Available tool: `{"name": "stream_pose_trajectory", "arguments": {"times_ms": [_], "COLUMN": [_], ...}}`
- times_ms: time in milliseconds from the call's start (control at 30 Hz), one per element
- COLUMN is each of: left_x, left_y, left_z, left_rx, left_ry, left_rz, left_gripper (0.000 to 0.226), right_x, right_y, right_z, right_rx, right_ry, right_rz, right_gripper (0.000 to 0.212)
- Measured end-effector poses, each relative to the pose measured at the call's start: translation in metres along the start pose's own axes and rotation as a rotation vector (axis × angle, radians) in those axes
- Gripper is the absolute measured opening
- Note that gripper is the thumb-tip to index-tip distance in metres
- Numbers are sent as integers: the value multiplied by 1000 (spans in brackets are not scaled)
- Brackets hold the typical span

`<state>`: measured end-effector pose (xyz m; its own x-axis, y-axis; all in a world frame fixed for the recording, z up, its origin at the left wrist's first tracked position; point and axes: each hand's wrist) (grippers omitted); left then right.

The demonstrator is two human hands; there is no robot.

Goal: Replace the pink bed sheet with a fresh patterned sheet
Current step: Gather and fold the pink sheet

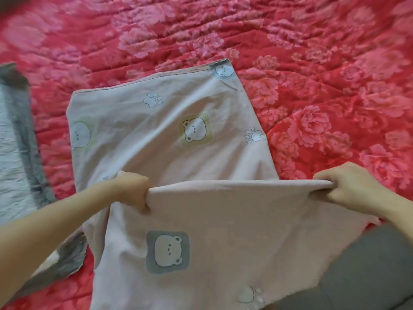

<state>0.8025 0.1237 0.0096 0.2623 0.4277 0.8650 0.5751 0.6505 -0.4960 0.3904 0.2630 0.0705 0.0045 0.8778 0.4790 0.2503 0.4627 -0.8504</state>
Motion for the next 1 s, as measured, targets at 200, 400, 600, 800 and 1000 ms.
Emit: {"name": "stream_pose_trajectory", "arguments": {"times_ms": [200, 400, 600, 800, 1000], "left_x": [120, 190, 134, 19, -41], "left_y": [1, -49, -101, -83, 87], "left_z": [-91, -187, -244, -270, -148], "left_rx": [194, 458, 218, 434, 739], "left_ry": [-37, -275, -531, -834, -813], "left_rz": [281, 731, 874, 972, 910], "left_gripper": [26, 35, 27, 42, 47], "right_x": [28, -53, -191, -303, -218], "right_y": [-78, -187, -216, -173, 46], "right_z": [-51, -109, -143, -160, -123], "right_rx": [109, 46, 412, 538, 239], "right_ry": [-155, -56, 26, 157, 16], "right_rz": [231, 452, 490, 349, 395], "right_gripper": [13, 8, 14, 60, 49]}}
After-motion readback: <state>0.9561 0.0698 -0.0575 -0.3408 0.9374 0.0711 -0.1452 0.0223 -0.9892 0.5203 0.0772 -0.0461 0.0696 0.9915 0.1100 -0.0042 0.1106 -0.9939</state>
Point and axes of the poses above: each hand's wrist, its own x-axis away from the middle knuckle, its own y-axis out of the palm, z = x × y
